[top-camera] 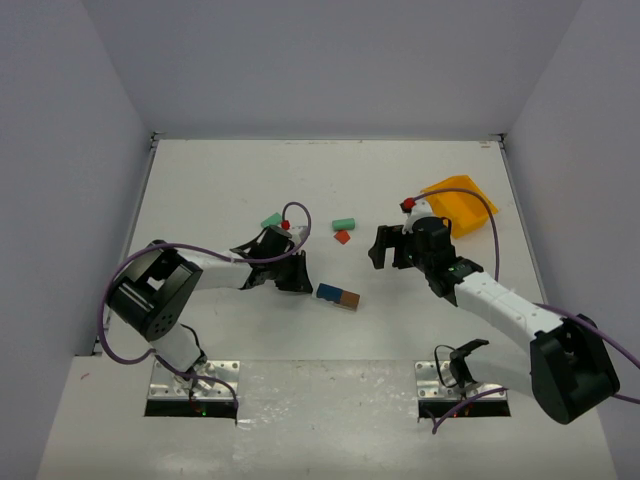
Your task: Build the wood block tower
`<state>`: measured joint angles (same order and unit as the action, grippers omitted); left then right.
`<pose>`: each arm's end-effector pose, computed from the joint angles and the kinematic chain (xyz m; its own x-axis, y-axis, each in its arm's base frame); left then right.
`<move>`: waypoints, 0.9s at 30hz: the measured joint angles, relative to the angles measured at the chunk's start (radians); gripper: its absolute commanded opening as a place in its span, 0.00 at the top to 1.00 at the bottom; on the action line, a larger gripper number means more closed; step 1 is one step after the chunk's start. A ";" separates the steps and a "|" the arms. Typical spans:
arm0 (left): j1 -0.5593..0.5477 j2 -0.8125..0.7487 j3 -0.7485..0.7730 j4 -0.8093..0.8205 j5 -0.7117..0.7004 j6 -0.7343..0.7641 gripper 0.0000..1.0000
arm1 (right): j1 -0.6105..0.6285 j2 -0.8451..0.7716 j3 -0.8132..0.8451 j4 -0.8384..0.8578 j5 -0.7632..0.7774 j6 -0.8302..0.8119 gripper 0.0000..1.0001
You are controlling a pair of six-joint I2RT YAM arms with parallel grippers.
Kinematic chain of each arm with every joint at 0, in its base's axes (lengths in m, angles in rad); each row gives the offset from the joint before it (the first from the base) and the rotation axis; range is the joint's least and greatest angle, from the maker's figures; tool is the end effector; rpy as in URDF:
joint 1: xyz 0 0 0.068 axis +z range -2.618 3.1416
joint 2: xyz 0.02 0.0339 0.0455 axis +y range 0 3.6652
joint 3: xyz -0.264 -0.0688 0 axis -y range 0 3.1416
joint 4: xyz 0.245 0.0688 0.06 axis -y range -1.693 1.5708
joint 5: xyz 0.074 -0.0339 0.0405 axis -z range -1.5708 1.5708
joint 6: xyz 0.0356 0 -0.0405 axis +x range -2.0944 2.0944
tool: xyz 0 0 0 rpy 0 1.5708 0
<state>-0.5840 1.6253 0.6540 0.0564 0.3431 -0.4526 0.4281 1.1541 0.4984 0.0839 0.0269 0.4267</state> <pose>0.2334 -0.1686 0.1235 -0.8965 0.0989 -0.4319 0.3318 0.7959 -0.5065 0.2152 0.0971 0.1938 -0.6114 0.1758 -0.7715 -0.1553 0.9294 0.3348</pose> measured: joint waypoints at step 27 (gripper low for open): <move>-0.006 -0.201 0.001 -0.126 -0.269 -0.026 1.00 | 0.000 0.031 0.000 0.013 -0.103 -0.061 0.01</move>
<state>-0.5904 1.4244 0.6552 -0.0691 0.0746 -0.4789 0.4278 1.1851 0.4984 0.0968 -0.0761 0.3653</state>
